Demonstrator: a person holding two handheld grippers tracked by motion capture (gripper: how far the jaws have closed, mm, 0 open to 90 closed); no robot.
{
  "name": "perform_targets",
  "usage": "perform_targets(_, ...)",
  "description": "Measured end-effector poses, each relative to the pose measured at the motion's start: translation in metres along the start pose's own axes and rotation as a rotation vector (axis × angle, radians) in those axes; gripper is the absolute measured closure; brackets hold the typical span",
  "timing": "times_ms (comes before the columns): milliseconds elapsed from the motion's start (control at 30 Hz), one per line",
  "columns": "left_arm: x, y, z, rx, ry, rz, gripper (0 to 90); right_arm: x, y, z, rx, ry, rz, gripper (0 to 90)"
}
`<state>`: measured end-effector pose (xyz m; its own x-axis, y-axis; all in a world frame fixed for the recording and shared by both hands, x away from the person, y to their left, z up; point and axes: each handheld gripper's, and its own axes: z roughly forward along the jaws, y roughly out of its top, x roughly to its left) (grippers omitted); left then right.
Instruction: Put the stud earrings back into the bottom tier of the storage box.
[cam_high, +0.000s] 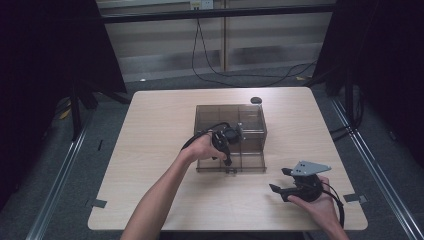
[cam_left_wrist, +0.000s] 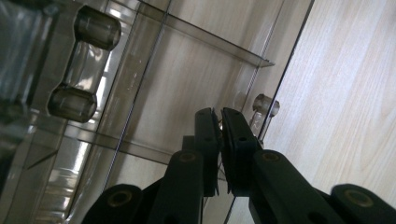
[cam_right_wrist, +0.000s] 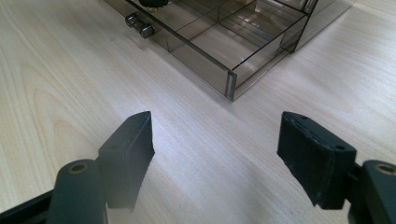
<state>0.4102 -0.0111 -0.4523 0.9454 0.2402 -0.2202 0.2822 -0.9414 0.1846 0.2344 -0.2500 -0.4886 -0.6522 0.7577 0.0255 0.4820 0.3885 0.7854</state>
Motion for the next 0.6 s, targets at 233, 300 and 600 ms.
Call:
perform_targets(233, 0.0016, 0.0004, 0.0047, 0.009, 0.008, 0.003, 85.5, 0.0001, 0.0, 0.0003, 0.003, -0.003, -0.005, 26.1)
perform_targets(300, 0.0027, 0.0001, 0.0055, 0.008, 0.003, -0.005, 85.5, -0.0002, -0.0001, 0.0003, 0.003, -0.003, -0.004, 26.0)
perform_targets(600, 0.0033, 0.0002, 0.0055, -0.002, 0.003, -0.007, 84.9, -0.0002, -0.0002, 0.0, 0.002, 0.002, 0.0, 26.0)
